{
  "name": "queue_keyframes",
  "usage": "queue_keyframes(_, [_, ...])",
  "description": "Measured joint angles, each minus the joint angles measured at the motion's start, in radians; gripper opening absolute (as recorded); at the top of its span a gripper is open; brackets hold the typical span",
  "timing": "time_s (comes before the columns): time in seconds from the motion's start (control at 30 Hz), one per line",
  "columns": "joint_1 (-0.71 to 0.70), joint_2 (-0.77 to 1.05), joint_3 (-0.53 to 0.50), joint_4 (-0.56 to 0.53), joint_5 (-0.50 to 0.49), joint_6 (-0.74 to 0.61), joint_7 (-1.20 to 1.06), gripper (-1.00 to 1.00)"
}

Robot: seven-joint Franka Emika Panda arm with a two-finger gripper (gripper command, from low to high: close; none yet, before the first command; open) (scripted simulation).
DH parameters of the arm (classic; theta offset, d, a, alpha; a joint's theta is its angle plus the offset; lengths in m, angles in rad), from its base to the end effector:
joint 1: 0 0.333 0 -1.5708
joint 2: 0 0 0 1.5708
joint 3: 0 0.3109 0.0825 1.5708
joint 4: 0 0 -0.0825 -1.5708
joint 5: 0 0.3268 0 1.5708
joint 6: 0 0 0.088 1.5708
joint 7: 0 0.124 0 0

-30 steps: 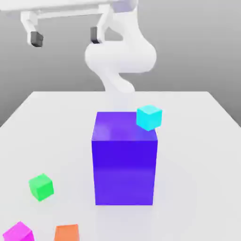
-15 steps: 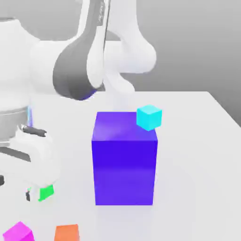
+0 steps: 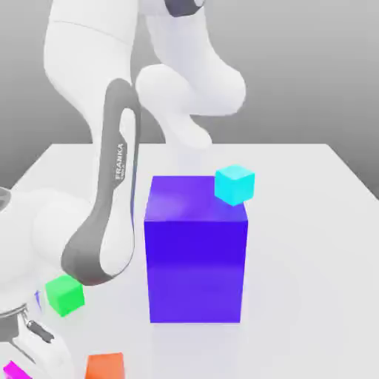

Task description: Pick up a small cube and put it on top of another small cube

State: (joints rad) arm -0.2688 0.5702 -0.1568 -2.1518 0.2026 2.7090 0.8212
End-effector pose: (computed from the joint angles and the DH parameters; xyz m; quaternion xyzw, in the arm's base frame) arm 0.4825 -0.2263 0.1640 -0.7627 0.6468 -0.0002 0.0001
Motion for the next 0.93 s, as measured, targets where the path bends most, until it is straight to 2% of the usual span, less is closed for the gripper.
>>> queue_keyframes(0.17, [0.029,-0.155,-0.048,-0.056,-0.054,-0.097,0.038,-1.0])
queue_keyframes(0.4, [0.041,-0.395,-0.155,-0.302,-0.181,-0.078,0.122,-1.0])
queue_keyframes(0.57, [-0.007,-0.56,-0.188,-0.482,-0.234,-0.06,0.155,-1.0])
queue_keyframes(0.63, [-0.028,-0.586,-0.191,-0.533,-0.222,-0.037,0.145,-1.0])
queue_keyframes(0.8, [-0.057,-0.444,-0.116,-0.541,-0.091,0.105,0.05,-1.0])
queue_keyframes(0.83, [-0.067,-0.415,-0.101,-0.539,-0.065,0.131,0.032,1.0])
queue_keyframes(0.93, [-0.067,-0.415,-0.101,-0.539,-0.065,0.131,0.032,1.0])
